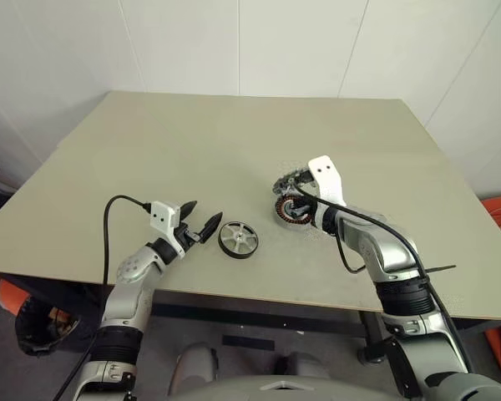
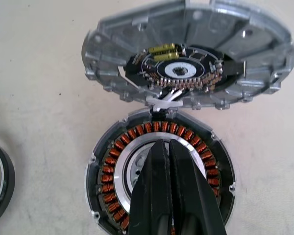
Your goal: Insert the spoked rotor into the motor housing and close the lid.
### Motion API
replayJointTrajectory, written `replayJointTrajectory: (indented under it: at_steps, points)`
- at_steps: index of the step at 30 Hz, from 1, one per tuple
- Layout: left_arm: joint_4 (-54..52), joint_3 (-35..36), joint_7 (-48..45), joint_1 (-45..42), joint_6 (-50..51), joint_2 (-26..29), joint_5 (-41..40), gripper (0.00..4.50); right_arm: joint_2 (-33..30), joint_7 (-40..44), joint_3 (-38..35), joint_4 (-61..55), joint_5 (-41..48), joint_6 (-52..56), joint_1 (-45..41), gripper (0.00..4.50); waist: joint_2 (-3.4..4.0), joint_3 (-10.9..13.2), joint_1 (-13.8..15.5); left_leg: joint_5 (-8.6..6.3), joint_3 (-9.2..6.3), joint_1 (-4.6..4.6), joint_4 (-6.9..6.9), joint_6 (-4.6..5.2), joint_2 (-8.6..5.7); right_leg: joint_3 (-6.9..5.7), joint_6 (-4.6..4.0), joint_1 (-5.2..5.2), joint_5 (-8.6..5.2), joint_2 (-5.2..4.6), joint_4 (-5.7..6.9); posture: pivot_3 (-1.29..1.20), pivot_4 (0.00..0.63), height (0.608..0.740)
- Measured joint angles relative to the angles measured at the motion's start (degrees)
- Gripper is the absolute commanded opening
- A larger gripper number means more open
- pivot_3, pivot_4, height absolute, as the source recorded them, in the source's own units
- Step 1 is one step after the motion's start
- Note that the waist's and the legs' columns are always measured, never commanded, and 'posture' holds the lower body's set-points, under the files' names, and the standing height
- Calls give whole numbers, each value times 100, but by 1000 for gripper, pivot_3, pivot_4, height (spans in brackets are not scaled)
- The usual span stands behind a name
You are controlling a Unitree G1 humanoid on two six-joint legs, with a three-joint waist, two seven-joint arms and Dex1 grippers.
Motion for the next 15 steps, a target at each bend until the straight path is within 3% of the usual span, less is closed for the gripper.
replayJointTrajectory:
  at_steps: [15]
  points:
    - [39,13,-2,7,-10,1,0,4500,84,19,235,574,-141,45,-351,31,2,1,-2,0,1,-2,-1,0,0,0,-7,-1,4,0,0,0,0,740]
